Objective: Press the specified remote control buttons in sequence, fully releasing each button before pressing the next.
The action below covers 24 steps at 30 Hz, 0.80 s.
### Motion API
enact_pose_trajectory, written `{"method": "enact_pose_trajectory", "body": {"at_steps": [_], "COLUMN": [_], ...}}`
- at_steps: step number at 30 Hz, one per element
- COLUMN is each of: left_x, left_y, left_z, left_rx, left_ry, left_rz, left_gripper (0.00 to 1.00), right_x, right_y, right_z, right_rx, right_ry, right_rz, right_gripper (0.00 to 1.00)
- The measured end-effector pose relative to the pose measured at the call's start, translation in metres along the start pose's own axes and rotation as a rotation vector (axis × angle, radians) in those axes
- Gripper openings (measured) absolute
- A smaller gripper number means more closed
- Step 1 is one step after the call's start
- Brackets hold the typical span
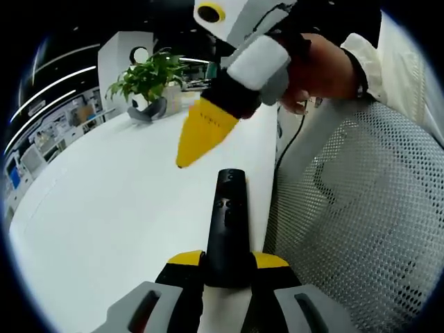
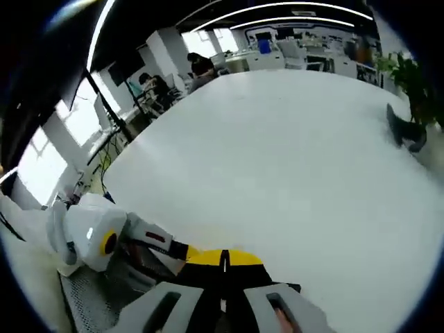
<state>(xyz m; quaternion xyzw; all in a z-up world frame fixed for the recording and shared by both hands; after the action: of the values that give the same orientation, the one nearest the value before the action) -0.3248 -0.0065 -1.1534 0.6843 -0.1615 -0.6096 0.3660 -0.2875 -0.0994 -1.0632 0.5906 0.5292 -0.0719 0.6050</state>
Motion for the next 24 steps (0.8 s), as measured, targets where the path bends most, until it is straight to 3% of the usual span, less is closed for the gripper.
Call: {"method": "enact_pose_trajectory", "body": {"at_steps": [3, 5, 7, 9, 13, 18, 24], "left_x": [0.000, 0.000, 0.000, 0.000, 0.000, 0.000, 0.000], "left_y": [0.000, 0.000, 0.000, 0.000, 0.000, 0.000, 0.002], "left_z": [0.000, 0.000, 0.000, 0.000, 0.000, 0.000, 0.000], "left_rx": [-0.002, -0.004, -0.005, -0.006, -0.009, -0.008, 0.011], "left_ry": [0.001, 0.002, 0.002, 0.003, 0.005, 0.002, -0.011], "left_rz": [-0.001, -0.001, 0.000, 0.000, -0.003, -0.009, -0.028], "left_gripper": [0.25, 0.25, 0.25, 0.25, 0.25, 0.25, 0.25], "right_x": [-0.019, -0.031, -0.038, -0.046, -0.058, -0.063, -0.058], "right_y": [0.009, 0.013, 0.015, 0.015, 0.012, 0.011, 0.012], "right_z": [0.001, 0.001, 0.003, 0.006, 0.013, 0.020, 0.021], "right_rx": [-0.049, -0.042, -0.028, -0.011, 0.033, 0.026, 0.009], "right_ry": [-0.070, -0.071, -0.083, -0.096, -0.114, -0.178, -0.195], "right_rz": [0.123, 0.195, 0.236, 0.277, 0.332, 0.392, 0.418], "right_gripper": [0.00, 0.00, 0.01, 0.09, 0.19, 0.33, 0.47]}}
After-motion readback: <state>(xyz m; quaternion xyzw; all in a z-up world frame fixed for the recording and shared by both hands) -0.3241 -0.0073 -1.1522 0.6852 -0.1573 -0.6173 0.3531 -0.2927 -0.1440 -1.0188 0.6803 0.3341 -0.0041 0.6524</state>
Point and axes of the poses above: the point that each gripper's makers call its tool centre point, and the gripper's own axes: x roughly forward along the fingers, z roughly to its right, y roughly out of its top, the point moved 6 cm from there along -x, roughly backward along the fingers, and after that the axes turned 5 degrees about -z, right-handed, at the moved point
